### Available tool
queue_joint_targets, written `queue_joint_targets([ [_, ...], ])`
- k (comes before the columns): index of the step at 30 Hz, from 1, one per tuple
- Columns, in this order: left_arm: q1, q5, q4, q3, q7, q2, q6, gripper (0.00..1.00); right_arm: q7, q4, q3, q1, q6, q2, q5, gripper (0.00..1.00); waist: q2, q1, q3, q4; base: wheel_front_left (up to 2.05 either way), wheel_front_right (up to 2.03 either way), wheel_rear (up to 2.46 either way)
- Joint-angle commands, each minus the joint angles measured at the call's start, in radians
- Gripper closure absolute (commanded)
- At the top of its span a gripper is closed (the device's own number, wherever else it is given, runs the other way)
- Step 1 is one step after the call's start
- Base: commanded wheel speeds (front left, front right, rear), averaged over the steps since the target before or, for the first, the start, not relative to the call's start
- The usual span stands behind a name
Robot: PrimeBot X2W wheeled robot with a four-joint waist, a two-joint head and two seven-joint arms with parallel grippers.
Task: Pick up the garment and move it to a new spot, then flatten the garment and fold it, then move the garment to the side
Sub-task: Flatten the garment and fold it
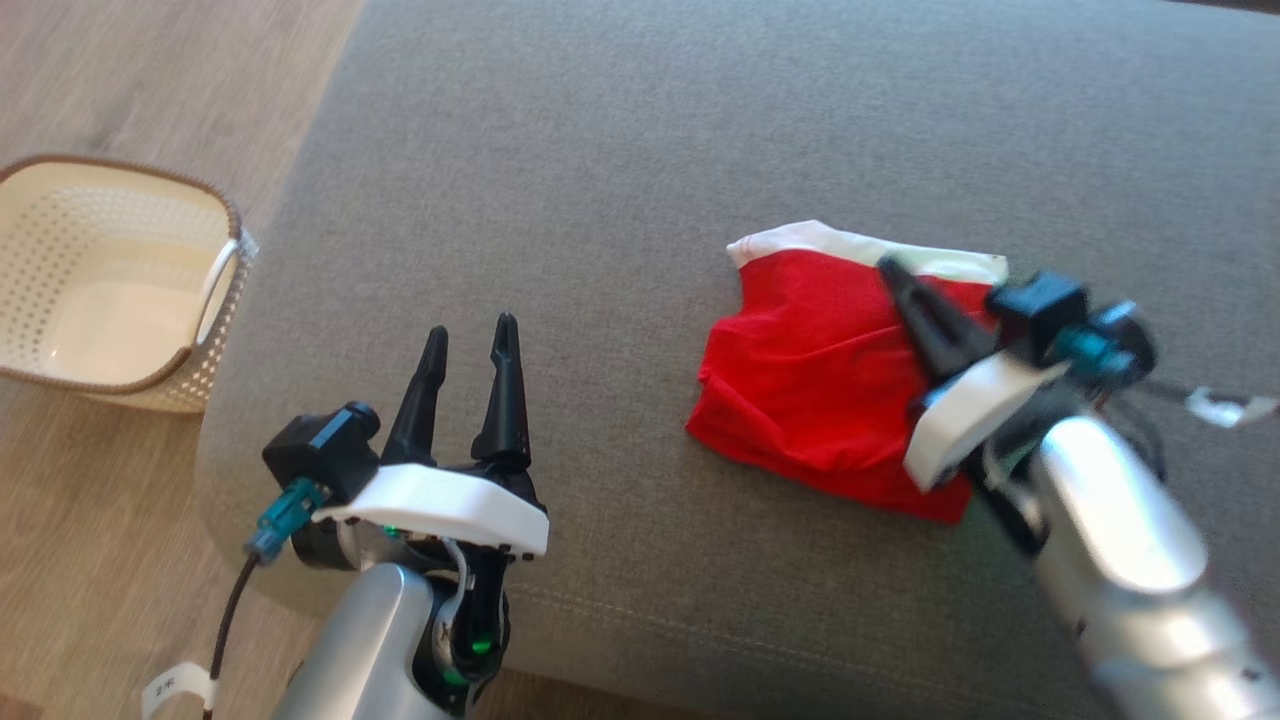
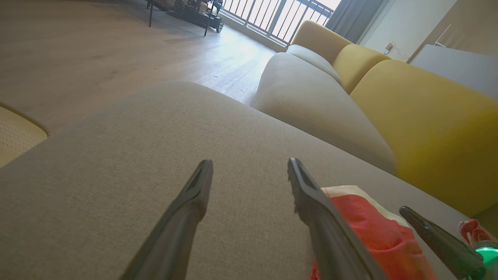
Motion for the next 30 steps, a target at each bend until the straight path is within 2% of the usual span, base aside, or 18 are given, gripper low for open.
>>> queue_joint_targets([
  [1, -0.008, 0.01, -0.028, 0.03, -0.012, 0.008, 0.0, 0.0, -0.018, -0.058, 0.031, 0.022, 0.0, 0.023, -0.005, 1.0, 0.0, 0.0, -0.011, -0.013, 0.0, 0.0, 0.0],
  [6, -0.013, 0.013, -0.029, 0.025, -0.012, 0.008, -0.003, 0.0, -0.028, -0.081, 0.104, 0.052, 0.0, 0.03, 0.006, 1.0, 0.0, 0.0, -0.002, -0.011, 0.0, 0.0, 0.0],
  [14, -0.02, 0.017, -0.026, 0.032, -0.012, 0.008, -0.003, 0.0, -0.034, 0.107, 0.142, 0.014, 0.0, 0.012, 0.044, 1.0, 0.0, 0.0, 0.011, 0.018, 0.0, 0.0, 0.0],
  [18, -0.013, 0.021, -0.02, 0.046, -0.012, 0.008, -0.003, 0.0, -0.037, 0.132, 0.15, -0.001, 0.0, 0.014, 0.061, 1.0, 0.0, 0.0, -0.002, 0.011, 0.0, 0.0, 0.0],
  [24, 0.003, 0.03, -0.021, 0.076, -0.012, 0.008, -0.006, 0.0, -0.039, 0.013, 0.088, 0.009, 0.0, 0.002, 0.085, 1.0, 0.0, 0.0, -0.048, -0.039, 0.0, 0.0, 0.0],
  [30, 0.021, 0.043, -0.029, 0.104, -0.012, 0.008, -0.01, 0.0, -0.04, -0.139, -0.037, 0.103, 0.0, -0.024, 0.076, 1.0, 0.0, 0.0, -0.097, -0.107, 0.0, 0.0, 0.0],
])
